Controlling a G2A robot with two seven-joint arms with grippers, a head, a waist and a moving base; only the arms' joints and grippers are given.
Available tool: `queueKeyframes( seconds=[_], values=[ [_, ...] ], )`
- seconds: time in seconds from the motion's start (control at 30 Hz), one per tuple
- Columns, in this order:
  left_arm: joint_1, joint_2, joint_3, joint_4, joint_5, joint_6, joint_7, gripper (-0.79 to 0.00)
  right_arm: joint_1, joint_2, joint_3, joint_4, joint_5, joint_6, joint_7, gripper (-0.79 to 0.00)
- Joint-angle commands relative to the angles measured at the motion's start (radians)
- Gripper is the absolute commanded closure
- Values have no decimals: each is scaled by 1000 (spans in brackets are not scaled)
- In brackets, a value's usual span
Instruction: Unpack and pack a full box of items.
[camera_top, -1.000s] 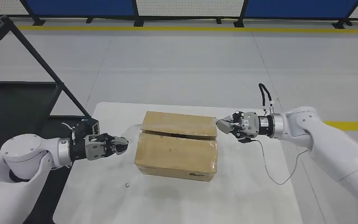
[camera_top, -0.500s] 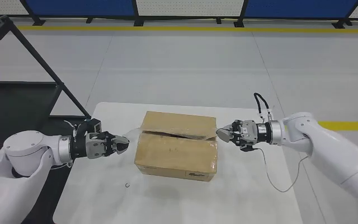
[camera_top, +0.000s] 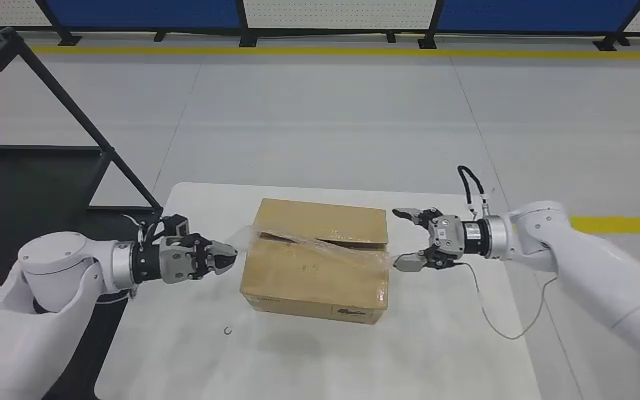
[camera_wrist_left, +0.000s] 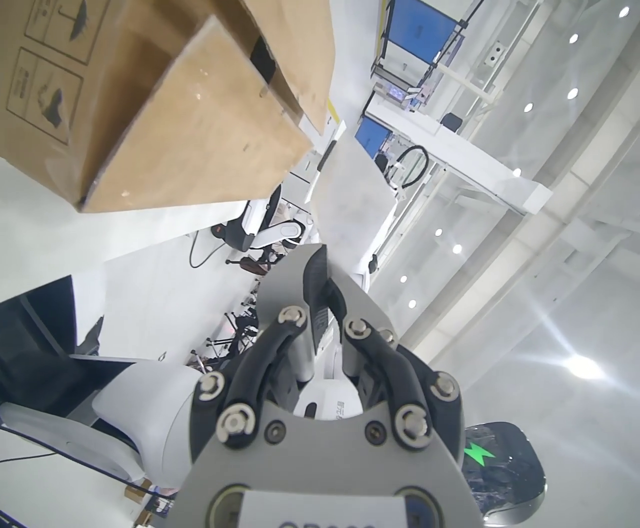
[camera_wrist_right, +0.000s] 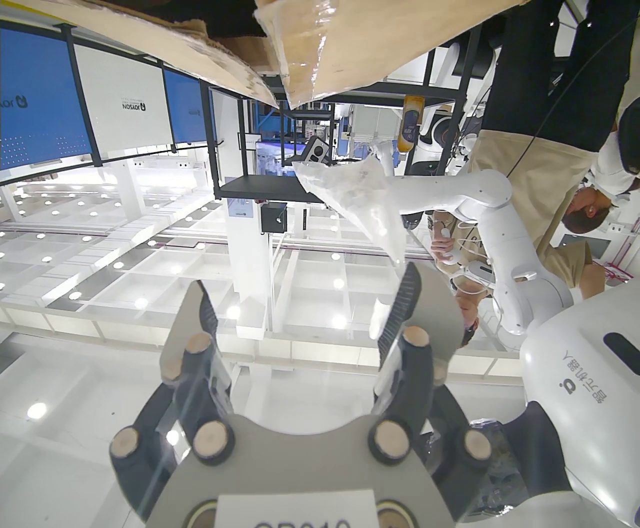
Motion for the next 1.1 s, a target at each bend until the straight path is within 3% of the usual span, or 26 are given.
queueKeyframes(
  seconds=[0.0,0.53,1.07],
  values=[
    [-7,-3,5,12,-22,18,9,0,5,-3,-2,11,-13,0,10,-785],
    [-62,-24,54,112,-134,124,27,0,0,-27,51,100,-101,0,13,-785],
    [-122,-40,134,196,-235,196,93,0,-32,-78,133,203,-53,-30,-140,-785]
  ],
)
